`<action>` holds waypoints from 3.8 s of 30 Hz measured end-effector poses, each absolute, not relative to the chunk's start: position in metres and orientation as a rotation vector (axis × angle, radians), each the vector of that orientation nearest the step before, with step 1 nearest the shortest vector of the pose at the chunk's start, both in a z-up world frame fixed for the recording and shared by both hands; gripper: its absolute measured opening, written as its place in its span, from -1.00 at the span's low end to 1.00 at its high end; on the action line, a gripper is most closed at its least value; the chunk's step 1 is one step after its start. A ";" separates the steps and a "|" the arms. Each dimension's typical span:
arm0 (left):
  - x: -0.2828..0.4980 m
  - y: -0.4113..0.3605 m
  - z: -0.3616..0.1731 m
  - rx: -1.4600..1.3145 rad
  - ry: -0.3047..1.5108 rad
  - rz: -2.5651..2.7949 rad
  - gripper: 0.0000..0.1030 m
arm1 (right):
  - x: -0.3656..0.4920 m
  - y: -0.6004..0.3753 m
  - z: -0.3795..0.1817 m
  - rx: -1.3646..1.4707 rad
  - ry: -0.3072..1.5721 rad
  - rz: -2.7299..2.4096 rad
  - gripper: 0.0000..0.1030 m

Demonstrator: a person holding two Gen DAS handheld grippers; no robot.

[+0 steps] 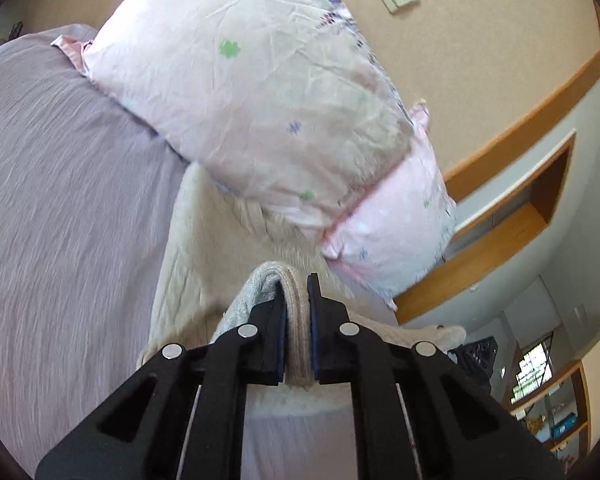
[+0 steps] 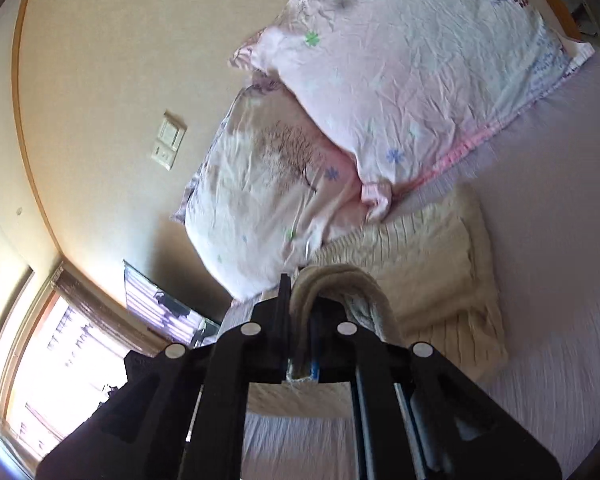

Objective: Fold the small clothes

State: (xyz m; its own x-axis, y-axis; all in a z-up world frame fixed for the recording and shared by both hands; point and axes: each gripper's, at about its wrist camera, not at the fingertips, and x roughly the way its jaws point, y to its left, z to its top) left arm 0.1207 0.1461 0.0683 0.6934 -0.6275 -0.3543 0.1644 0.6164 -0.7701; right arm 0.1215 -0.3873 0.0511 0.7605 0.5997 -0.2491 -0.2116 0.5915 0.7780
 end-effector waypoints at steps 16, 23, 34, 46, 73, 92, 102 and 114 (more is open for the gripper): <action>0.240 0.134 0.030 -0.830 0.790 -0.305 0.47 | 0.225 -0.390 0.001 0.759 0.688 -0.054 0.73; 0.218 0.157 0.027 -0.728 0.878 -0.251 0.17 | 0.197 -0.386 -0.001 0.764 0.701 0.103 0.77; 0.203 0.141 -0.021 -0.948 0.974 -0.337 -0.64 | 0.186 -0.373 0.014 0.697 0.710 0.207 0.77; 0.219 -0.071 0.059 -1.141 0.820 -0.881 -0.69 | 0.148 -0.429 0.017 0.677 0.603 0.139 0.77; 0.230 -0.091 -0.020 -0.650 1.105 -0.657 0.35 | 0.198 -0.418 -0.039 0.707 0.953 0.339 -0.01; 0.160 0.063 0.036 -0.374 0.824 -0.362 0.18 | 0.182 -0.286 0.011 0.423 0.801 0.411 0.28; 0.099 0.038 0.039 -0.126 0.803 -0.239 0.87 | 0.182 -0.280 0.004 0.433 0.792 0.277 -0.53; 0.080 -0.016 -0.004 0.134 0.919 -0.186 0.97 | 0.054 -0.240 -0.006 0.081 0.764 0.107 0.97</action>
State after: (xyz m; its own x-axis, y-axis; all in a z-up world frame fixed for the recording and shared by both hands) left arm 0.0803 -0.0157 -0.0037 0.5924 -0.1021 -0.7991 0.2162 0.9757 0.0356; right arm 0.0538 -0.2399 -0.0059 0.7169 0.1261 -0.6857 -0.0673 0.9914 0.1119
